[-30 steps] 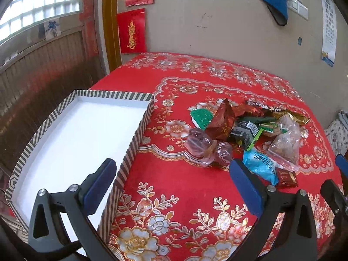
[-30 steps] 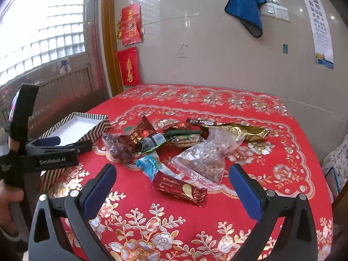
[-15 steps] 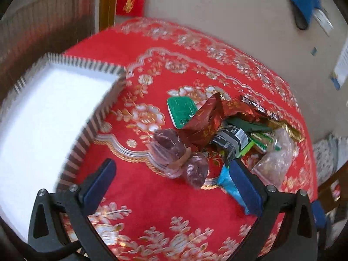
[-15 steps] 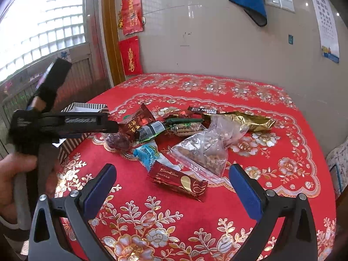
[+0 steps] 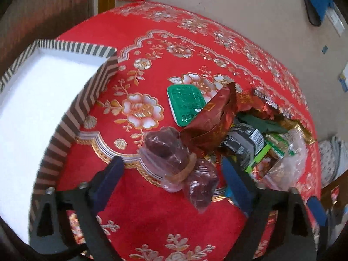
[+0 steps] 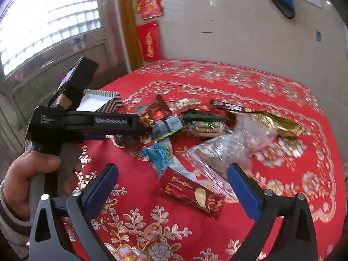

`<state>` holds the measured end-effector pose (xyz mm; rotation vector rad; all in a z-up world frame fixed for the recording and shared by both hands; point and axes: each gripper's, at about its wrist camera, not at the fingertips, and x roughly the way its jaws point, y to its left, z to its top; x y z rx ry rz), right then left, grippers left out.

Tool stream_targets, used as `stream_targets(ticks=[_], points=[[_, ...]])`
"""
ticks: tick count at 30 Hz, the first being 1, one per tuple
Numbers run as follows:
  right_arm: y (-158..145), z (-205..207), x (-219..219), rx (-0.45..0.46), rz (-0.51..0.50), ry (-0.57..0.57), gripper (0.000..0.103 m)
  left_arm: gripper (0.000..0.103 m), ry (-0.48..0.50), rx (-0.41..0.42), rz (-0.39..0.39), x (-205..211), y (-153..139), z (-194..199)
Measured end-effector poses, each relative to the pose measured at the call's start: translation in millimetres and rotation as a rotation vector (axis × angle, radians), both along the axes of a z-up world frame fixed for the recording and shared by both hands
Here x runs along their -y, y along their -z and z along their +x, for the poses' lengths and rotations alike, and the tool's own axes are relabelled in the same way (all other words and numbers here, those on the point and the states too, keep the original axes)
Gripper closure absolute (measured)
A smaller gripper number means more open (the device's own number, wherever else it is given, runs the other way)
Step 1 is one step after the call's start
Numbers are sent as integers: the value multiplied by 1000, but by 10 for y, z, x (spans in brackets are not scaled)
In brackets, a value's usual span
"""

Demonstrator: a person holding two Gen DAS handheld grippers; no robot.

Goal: Organize snacks
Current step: 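Grasp the red date pack with the left tool while the right tool grasps the blue Sachima pack, then carry both packs over the white tray and open both tools to drop them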

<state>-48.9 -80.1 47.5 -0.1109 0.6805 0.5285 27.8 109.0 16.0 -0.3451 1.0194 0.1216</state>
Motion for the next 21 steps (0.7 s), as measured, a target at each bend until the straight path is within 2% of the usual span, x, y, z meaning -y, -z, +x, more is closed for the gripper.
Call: stream_targets(ticks=[3,5,10,14,17,19,21], points=[[51,81,-94,-17,-37,-27,20,30,38,8,3,-37,-6,-31],[90,132,-158,-42,-39,-65,22,48,74,20,-23,-72,-19,-68],[144,260,-320,-49,-103,-114,24,53,140,21,-1,-51,-30,-96],[247,421,-405,-103,-149,-153,40,54,168,8,-14,-133,-39,-165],[329,557,-416,-142,-142,-160,43,54,174,3,-35,-214,-37,-211],[372,622,-438,-163,-139,-170,51,54,176,2,-32,-242,-45,-247],[406,646,-474,-171,-148,-179,65,54,184,1,-27,-242,-46,-276]])
